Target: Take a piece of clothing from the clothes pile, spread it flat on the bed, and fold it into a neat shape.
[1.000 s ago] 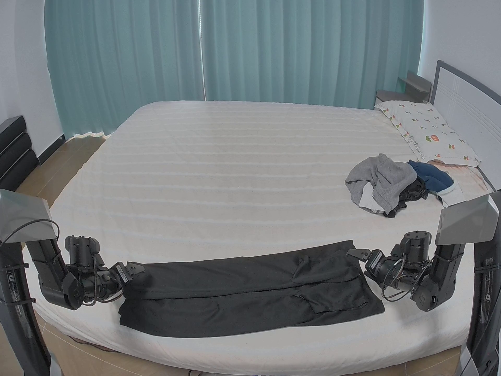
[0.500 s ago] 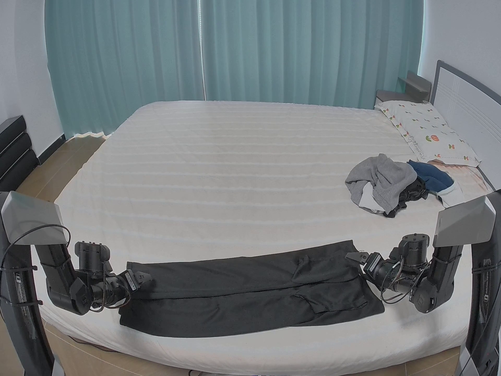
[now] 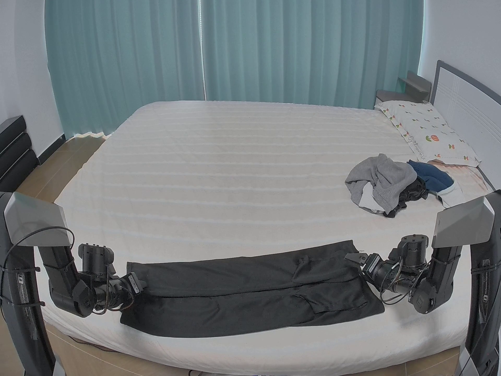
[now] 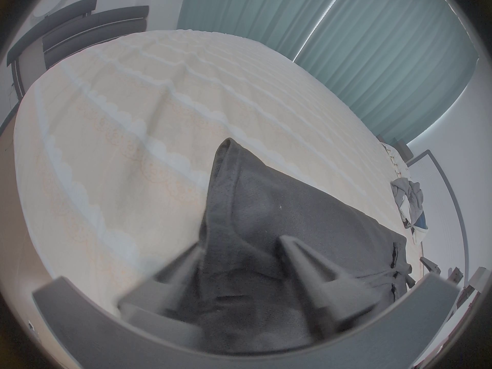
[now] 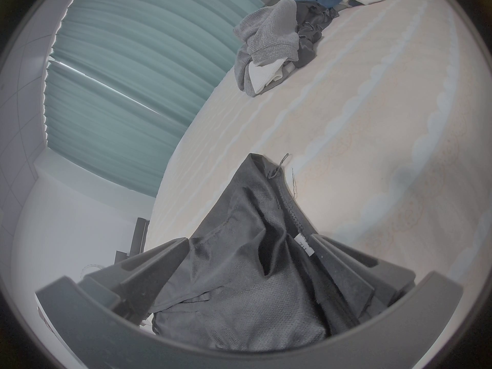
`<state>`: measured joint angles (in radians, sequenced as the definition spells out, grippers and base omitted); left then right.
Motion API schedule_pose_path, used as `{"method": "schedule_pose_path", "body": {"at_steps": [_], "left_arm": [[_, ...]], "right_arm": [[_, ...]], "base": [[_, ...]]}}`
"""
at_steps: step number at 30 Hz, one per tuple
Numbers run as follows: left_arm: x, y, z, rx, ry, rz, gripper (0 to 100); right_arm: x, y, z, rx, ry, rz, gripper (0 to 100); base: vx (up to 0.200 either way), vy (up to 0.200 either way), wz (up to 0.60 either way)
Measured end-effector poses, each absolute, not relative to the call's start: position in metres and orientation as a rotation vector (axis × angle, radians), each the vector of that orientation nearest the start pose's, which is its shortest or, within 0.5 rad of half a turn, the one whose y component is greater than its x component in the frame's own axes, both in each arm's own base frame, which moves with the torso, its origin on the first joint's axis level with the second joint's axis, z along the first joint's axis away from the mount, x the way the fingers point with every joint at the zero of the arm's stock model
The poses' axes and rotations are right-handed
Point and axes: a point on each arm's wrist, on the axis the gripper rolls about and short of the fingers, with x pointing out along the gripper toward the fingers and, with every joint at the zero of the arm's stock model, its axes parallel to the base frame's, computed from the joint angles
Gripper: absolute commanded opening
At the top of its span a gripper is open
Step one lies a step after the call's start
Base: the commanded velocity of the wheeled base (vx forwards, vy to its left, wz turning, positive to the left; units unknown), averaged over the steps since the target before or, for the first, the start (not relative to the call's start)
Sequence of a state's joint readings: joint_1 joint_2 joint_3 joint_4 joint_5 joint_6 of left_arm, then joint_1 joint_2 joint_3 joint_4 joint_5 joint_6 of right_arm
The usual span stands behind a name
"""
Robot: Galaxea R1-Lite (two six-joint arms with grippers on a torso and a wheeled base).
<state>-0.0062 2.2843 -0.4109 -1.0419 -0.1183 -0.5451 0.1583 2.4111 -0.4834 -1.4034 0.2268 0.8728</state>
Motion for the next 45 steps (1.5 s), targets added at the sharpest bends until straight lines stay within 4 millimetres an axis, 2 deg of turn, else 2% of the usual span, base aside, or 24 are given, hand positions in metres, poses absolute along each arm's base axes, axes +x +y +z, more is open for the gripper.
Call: {"method": "schedule_pose_path", "body": {"at_steps": [17,26,45], "left_arm": [[0.274,0.0,-0.028,-0.554,0.834,0.124,0],[0.275,0.001,-0.024,-0.559,0.786,0.113,0],[0.276,0.001,-0.024,-0.561,0.763,0.109,0]], "right_arm": [[0.316,0.056,-0.041,0.859,0.658,0.123,100],[0.316,0.056,-0.041,0.859,0.659,0.123,100],[0.316,0.056,-0.041,0.859,0.657,0.123,100]], "base": [[0.0,0.0,0.0],[-0.067,0.2,0.0],[0.0,0.0,0.0]]}}
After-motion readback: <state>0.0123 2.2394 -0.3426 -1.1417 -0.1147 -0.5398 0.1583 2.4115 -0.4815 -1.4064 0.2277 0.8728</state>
